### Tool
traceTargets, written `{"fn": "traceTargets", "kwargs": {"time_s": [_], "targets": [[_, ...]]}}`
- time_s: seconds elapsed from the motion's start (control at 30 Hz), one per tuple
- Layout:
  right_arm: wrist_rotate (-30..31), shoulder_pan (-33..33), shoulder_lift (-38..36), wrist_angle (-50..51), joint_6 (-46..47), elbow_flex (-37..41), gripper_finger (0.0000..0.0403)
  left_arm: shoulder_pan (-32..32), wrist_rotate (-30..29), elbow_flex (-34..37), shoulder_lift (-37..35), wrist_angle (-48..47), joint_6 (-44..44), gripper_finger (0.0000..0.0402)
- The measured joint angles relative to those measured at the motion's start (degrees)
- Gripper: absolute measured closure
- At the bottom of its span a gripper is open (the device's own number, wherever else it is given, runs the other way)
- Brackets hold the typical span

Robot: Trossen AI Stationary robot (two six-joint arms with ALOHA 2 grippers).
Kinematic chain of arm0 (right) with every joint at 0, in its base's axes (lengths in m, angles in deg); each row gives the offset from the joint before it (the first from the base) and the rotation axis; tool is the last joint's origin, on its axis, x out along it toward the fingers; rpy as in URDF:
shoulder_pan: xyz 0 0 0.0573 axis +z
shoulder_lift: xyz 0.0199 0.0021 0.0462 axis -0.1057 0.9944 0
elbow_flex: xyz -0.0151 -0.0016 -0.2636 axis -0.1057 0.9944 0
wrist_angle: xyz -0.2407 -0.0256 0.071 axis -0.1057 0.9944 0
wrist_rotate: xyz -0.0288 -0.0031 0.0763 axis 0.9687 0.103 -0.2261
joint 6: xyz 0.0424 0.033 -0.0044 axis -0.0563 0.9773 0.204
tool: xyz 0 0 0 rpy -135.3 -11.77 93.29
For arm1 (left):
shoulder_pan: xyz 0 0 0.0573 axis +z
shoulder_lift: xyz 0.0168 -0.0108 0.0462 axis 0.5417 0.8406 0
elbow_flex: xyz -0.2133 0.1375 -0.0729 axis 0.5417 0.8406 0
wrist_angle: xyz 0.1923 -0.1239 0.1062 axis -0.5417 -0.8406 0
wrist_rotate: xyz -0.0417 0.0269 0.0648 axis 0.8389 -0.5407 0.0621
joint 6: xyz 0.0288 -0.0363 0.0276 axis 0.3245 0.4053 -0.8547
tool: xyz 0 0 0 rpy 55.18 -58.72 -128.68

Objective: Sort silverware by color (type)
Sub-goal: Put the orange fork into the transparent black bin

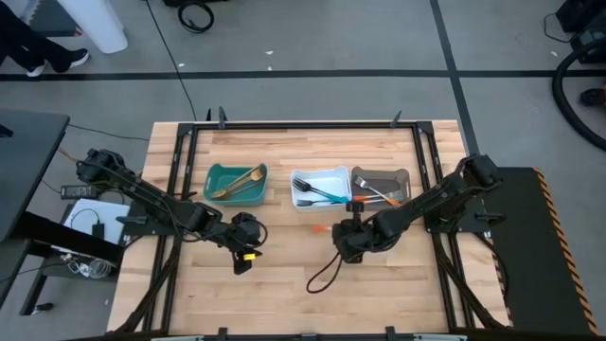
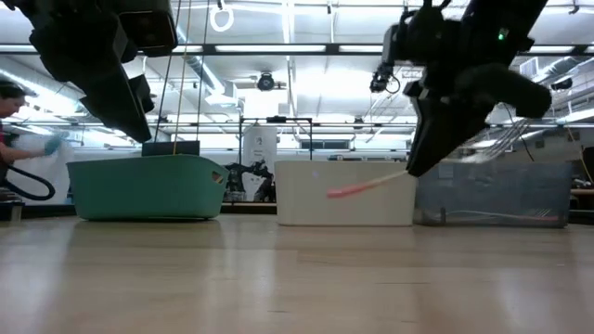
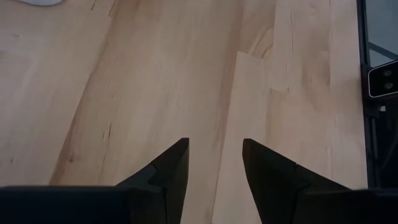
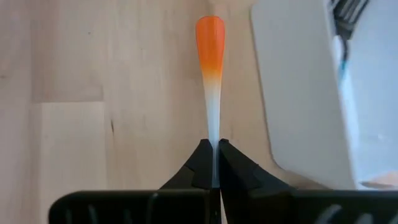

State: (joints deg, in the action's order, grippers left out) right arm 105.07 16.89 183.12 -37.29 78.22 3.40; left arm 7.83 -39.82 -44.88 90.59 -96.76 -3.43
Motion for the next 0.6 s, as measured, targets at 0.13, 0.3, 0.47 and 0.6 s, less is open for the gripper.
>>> {"fn": "traceTargets", "kwargs": {"time_s": [0.13,0.3,0.47,0.6], "targets": [[1.42,0.27,-4.22,3.12,1.74,0.00,0.0386,0.00,0.02,0.00,0.00,-0.07,0.02,0.0242],[6.50,0.89,-8.88,7.70,6.21,0.00,0.0386,0.00,0.01,0.00,0.00,-0.09,0.00,0.0242],[11.70,0.96,-12.80,12.33,12.81,1.49,0.0386,-0.01,0.00,0.00,0.00,-0.11,-0.04,0.0242],[14.13,0.98,-15.71,13.63,16.85,4.64,0.0386,-0.01,0.01,0.00,0.00,-0.11,-0.07,0.0242]]}}
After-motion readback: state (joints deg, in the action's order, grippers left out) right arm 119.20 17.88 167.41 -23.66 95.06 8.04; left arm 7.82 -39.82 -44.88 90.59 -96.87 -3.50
